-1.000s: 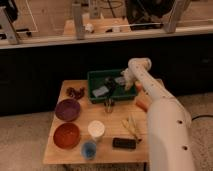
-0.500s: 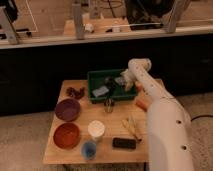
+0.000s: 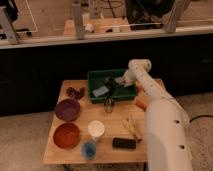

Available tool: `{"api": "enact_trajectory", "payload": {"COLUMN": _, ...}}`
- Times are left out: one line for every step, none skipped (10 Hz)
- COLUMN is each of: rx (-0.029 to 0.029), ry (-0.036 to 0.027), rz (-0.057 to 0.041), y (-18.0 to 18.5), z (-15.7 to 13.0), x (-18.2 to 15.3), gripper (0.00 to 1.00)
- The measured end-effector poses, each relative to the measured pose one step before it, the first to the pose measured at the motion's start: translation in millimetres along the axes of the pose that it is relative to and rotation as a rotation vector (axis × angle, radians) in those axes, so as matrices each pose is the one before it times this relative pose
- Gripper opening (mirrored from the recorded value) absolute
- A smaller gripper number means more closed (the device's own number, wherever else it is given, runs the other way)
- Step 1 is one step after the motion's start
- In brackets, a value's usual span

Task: Wipe table surface with towel

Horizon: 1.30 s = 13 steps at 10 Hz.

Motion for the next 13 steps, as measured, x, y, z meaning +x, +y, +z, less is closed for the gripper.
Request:
{"api": "enact_trajectory", "payload": {"rx": -0.00408, "ry": -0.00082, "rz": -0.00493, "y": 0.23, "z": 0.53, "x": -0.78, "gripper": 0.22}}
{"api": "enact_trajectory", "payload": {"rx": -0.00446, "ry": 0.00027, "rz": -0.00458, "y": 0.19, "z": 0.67, "x": -1.06, "gripper": 0.20}}
{"api": "enact_trajectory", "payload": {"rx": -0.00470, "ry": 0.00087, "rz": -0.00325, "y": 0.66, "z": 1.18, "x": -1.00, "gripper": 0.20}}
{"api": "enact_trajectory", "payload": {"rx": -0.00228, "ry": 0.00189, "rz": -0.00216, "y": 0.18, "z": 0.49, "x": -0.41, "gripper": 0.20}}
{"api": "enact_trajectory", "payload": {"rx": -0.00346, "ry": 0.00078, "rz": -0.00118, "y": 1.28, "z": 1.22, "x": -0.69, "gripper": 0.20}}
{"api": "enact_trajectory", "payload": {"rx": -0.00192, "ry": -0.00076, "rz": 0.00114, "y": 0.87, "z": 0.56, "x": -0.62, "gripper": 0.20}}
{"api": "enact_trajectory", "payload": {"rx": 0.00035, "ry": -0.00221, "rz": 0.00112, "y": 0.33, "z": -0.47, "x": -0.58, "gripper": 0.24}}
{"api": "enact_trajectory", "payload": {"rx": 0.00320, "ry": -0.00064, "rz": 0.00275, "y": -0.12, "z": -2.11, "x": 1.06, "gripper": 0.34}}
{"api": "enact_trajectory", "payload": {"rx": 0.00396, "ry": -0.00045, "rz": 0.00179, "y": -0.39, "z": -1.85, "x": 0.69, "gripper": 0.45}}
{"api": "enact_trajectory", "payload": {"rx": 0.00639, "ry": -0.00149, "rz": 0.00106, "y": -1.58, "z": -2.25, "x": -0.18, "gripper": 0.55}}
{"api": "enact_trajectory", "payload": {"rx": 0.00431, "ry": 0.00010, "rz": 0.00069, "y": -0.88, "z": -1.34, "x": 0.54, "gripper": 0.63}}
{"api": "enact_trajectory", "payload": {"rx": 0.00538, "ry": 0.00148, "rz": 0.00119, "y": -1.28, "z": -1.83, "x": 1.20, "gripper": 0.73}}
{"api": "enact_trajectory", "payload": {"rx": 0.00226, "ry": 0.00135, "rz": 0.00087, "y": -0.65, "z": 0.01, "x": 0.42, "gripper": 0.79}}
